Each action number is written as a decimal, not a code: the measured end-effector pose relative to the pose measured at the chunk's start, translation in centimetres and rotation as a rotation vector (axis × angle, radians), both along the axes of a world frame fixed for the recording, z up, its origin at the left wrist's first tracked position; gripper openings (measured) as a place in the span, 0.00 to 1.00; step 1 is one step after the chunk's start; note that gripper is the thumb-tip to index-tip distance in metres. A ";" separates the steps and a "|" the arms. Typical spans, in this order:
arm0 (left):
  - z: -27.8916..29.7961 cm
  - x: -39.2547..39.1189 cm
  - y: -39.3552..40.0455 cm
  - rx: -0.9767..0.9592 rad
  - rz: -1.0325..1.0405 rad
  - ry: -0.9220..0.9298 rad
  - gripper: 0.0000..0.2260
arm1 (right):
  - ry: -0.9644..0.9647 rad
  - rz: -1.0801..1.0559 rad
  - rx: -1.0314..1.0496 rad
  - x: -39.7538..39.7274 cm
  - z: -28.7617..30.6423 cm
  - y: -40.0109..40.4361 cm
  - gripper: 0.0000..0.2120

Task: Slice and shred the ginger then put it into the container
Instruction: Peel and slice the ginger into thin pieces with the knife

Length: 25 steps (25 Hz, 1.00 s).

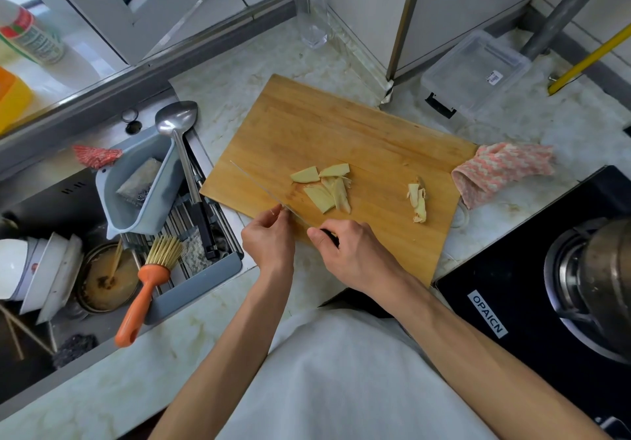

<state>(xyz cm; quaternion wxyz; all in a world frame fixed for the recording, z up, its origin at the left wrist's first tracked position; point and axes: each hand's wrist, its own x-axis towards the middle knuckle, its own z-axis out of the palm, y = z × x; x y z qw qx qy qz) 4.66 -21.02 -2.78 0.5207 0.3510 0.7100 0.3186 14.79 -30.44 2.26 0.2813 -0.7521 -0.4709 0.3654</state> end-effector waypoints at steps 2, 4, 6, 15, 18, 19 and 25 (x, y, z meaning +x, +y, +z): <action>0.1 0.0 -0.1 0.000 0.006 -0.007 0.06 | -0.012 0.002 0.001 -0.2 -0.1 0.4 0.21; 0.1 0.1 -0.2 0.009 0.003 -0.003 0.06 | -0.024 0.005 0.004 -0.4 -0.2 0.6 0.21; -0.1 0.0 -0.1 0.020 0.000 0.005 0.07 | -0.029 0.007 0.009 -0.4 -0.3 0.7 0.21; -0.2 -0.1 -0.1 0.050 -0.012 -0.016 0.05 | -0.031 0.014 -0.039 -0.6 -0.9 1.7 0.19; -0.9 -0.1 0.0 0.044 -0.011 -0.011 0.07 | -0.047 0.017 -0.027 -0.2 -1.2 0.4 0.19; -1.1 -0.2 0.0 0.043 -0.012 -0.012 0.08 | -0.050 0.015 -0.016 -0.2 -1.3 0.0 0.19; -1.7 -0.6 0.2 0.033 -0.031 -0.072 0.07 | -0.012 -0.018 0.028 0.2 -1.5 0.3 0.18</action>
